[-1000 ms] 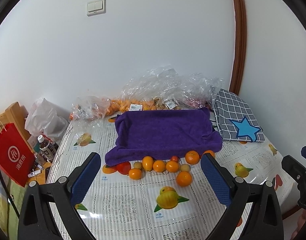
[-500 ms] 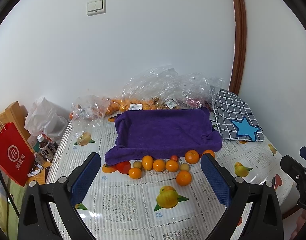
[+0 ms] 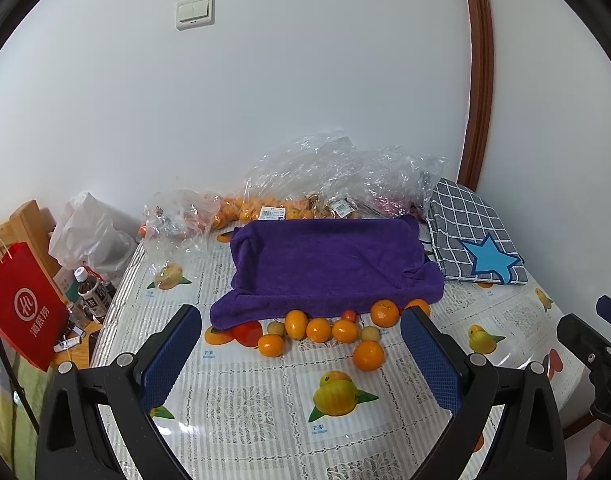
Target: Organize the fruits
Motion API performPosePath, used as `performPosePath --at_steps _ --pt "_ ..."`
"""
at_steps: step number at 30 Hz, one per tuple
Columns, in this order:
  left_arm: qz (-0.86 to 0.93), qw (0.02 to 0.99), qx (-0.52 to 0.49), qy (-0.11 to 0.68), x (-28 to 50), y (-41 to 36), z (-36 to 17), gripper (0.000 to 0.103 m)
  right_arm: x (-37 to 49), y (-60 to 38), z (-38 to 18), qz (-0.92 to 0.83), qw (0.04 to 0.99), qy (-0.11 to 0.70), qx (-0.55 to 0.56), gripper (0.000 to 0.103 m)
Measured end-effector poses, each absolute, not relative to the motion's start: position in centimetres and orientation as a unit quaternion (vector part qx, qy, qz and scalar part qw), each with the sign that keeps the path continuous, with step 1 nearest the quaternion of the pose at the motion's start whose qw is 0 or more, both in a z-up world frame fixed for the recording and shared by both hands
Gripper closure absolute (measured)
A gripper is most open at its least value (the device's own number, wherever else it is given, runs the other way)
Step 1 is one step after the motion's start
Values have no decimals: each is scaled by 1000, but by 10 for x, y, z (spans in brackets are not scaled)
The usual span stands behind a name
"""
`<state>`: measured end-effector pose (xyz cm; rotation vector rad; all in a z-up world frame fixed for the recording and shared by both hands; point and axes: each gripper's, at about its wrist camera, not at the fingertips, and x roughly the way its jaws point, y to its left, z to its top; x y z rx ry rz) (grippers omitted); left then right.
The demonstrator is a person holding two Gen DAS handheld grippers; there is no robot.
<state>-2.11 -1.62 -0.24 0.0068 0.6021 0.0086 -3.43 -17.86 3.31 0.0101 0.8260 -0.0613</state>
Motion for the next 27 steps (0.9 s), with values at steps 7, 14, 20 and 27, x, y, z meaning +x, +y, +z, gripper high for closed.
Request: performPosePath --at_steps 7,14,20,27 --pt "6 953 -6 301 -21 -8 -5 2 -34 -178 32 -22 916 401 12 2" --pt "5 953 -4 302 -16 -2 -9 2 -30 -170 23 -4 914 406 5 2" --pt "-3 954 2 300 -9 3 -16 2 -28 -165 16 4 917 398 10 2" --pt "-3 947 -13 320 6 27 -48 11 -16 -160 -15 11 916 400 -2 7"
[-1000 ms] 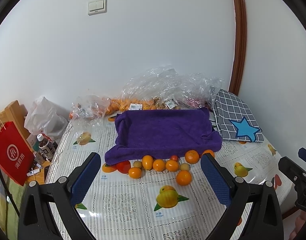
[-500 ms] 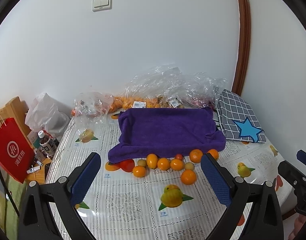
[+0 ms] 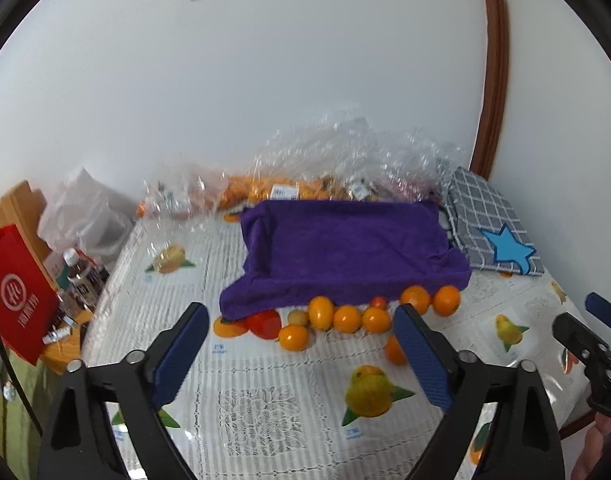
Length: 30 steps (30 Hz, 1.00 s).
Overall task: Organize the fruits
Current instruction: 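Lower both tools toward the row of oranges beside the purple towel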
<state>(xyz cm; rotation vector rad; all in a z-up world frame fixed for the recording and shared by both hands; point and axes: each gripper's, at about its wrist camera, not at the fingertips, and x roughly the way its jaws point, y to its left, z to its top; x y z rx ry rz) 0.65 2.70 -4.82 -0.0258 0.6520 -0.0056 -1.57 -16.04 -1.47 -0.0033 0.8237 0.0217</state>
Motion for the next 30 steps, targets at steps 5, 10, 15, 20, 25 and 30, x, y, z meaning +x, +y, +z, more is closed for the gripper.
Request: performPosePath --at_steps 5,10,15,20,25,30 --pt "6 935 -11 353 27 47 -85 13 7 -160 -55 -2 901 433 -8 17" --pt "6 921 -18 390 44 57 -119 13 26 -164 -96 -7 878 478 7 29" --pt "-6 909 -38 416 60 59 -150 18 32 -164 -124 -8 874 485 16 40" --pt "-13 902 -50 428 75 56 -168 33 37 -166 -144 -7 864 503 31 42" --pt "-15 906 -35 422 85 50 -174 43 40 -167 -156 -9 863 504 23 48" --pt "-34 906 -58 418 93 50 -172 55 49 -177 -165 -12 862 503 53 48"
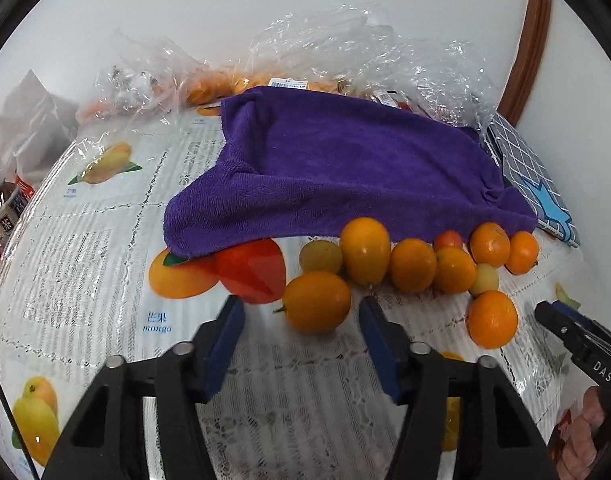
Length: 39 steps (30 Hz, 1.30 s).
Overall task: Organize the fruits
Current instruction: 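Lower both tools toward the row of oranges beside the purple towel, then grasp a large orange with the right tool while the left tool grasps a small orange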
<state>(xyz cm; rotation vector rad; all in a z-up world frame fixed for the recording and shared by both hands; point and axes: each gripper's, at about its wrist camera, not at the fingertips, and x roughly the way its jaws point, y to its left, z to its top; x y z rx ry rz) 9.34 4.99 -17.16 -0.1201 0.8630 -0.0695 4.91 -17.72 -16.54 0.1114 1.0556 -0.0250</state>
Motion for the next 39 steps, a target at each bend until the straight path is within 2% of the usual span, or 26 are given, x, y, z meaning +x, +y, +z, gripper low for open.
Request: performPosePath --at_steps 1,3,9,22,27,39 --pt "-35 906 -62 417 94 51 -172 62 54 -179 -169 -8 858 510 60 48" --pt "-42 906 -78 414 94 55 -172 67 61 -181 -173 -2 851 521 62 48" --pt "-47 906 -101 409 95 61 -173 67 82 -174 -172 12 855 518 0 47" --pt "-43 909 -117 398 91 66 -172 68 119 -163 -189 37 850 523 -50 47" --pt "-40 911 -113 395 90 65 -171 68 119 -160 -189 39 852 518 -60 60" --pt "-42 923 -121 362 82 66 -161 74 107 -162 -181 50 861 503 -49 61"
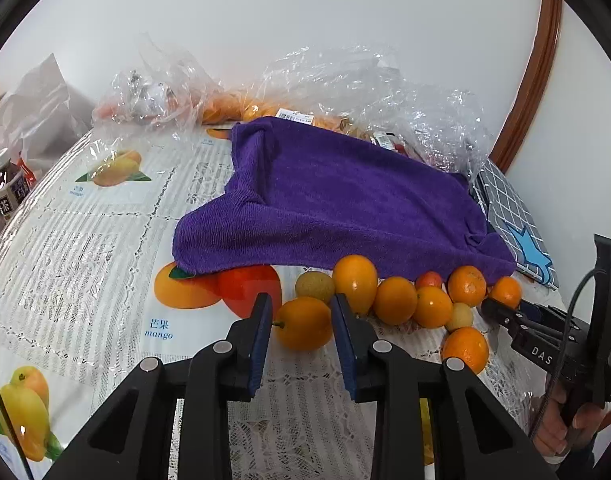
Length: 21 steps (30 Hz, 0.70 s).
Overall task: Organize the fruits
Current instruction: 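Grasp a large orange with the right tool while the left tool grasps a small orange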
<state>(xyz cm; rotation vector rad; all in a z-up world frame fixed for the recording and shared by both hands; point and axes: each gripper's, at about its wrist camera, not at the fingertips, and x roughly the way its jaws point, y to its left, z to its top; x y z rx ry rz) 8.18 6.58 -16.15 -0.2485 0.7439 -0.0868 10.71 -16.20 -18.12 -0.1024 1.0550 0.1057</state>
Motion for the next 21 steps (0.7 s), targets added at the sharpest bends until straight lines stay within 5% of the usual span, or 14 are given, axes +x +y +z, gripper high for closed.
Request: performPosePath --at_steps 16,21 --pt "-70 903 -97 413 94 49 -173 62 98 -163 -178 66 862 502 -28 61" --pt "-77 901 -105 414 94 51 -173 74 102 -158 -185 66 853 516 -44 60"
